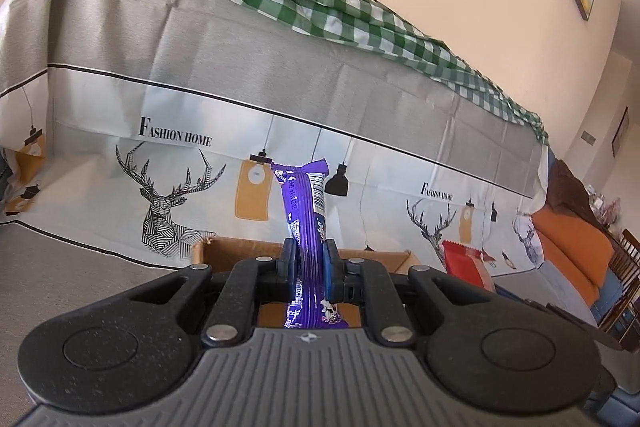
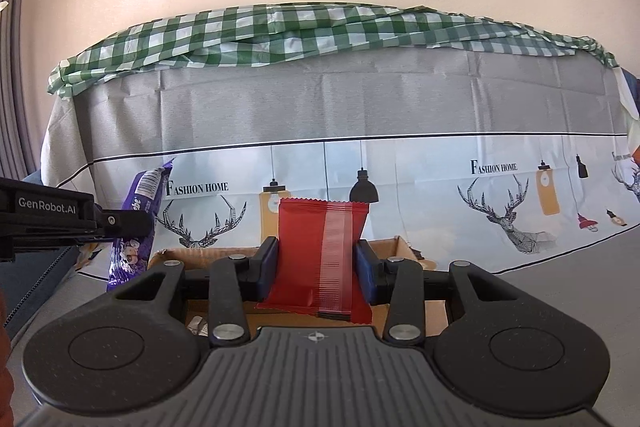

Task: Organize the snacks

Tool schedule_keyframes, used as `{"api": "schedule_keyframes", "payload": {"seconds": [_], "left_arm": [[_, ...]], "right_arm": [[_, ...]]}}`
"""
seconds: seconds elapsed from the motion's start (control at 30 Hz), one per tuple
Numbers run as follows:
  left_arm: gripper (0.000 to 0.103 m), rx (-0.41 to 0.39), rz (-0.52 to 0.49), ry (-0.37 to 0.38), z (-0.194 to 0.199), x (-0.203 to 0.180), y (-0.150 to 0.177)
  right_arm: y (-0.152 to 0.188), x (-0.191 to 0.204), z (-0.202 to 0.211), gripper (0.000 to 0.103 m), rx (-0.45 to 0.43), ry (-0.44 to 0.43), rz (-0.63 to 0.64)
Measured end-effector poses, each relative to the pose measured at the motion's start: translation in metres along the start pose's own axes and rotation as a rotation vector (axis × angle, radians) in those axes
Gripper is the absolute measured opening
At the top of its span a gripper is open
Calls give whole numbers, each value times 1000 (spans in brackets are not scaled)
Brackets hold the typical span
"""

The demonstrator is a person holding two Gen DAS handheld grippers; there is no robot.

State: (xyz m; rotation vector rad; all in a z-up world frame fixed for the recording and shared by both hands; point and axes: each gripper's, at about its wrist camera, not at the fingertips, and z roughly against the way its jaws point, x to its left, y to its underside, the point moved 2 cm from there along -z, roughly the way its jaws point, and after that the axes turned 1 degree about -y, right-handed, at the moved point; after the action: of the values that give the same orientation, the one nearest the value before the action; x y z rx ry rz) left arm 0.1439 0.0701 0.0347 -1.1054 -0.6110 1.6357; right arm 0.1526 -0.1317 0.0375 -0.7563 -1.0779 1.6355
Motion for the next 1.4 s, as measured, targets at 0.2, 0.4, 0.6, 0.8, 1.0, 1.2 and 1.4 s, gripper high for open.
{"api": "schedule_keyframes", "payload": {"seconds": [0.2, 0.4, 0.6, 0.8, 1.0, 1.2, 1.4], "left_arm": [[13, 4, -4, 7, -3, -2, 1], [13, 4, -12, 17, -5, -5, 1], [13, 3, -15, 27, -5, -7, 1], [37, 24, -13, 86, -9, -8, 2], [57, -54, 28, 58, 8, 2, -5], [71, -93, -13, 11, 46, 2, 1], [87, -89, -109, 16, 109, -22, 25]], "right_arm": [[0, -1, 1, 42, -3, 7, -1], [1, -3, 1, 43, -4, 8, 0], [2, -5, 2, 43, -6, 12, -3], [2, -4, 2, 56, -1, 9, -2], [-4, -10, 7, 77, -27, 39, -16], [-15, -16, 31, 82, -19, 26, -88], [-19, -24, 92, 98, -36, 1, -45]]}}
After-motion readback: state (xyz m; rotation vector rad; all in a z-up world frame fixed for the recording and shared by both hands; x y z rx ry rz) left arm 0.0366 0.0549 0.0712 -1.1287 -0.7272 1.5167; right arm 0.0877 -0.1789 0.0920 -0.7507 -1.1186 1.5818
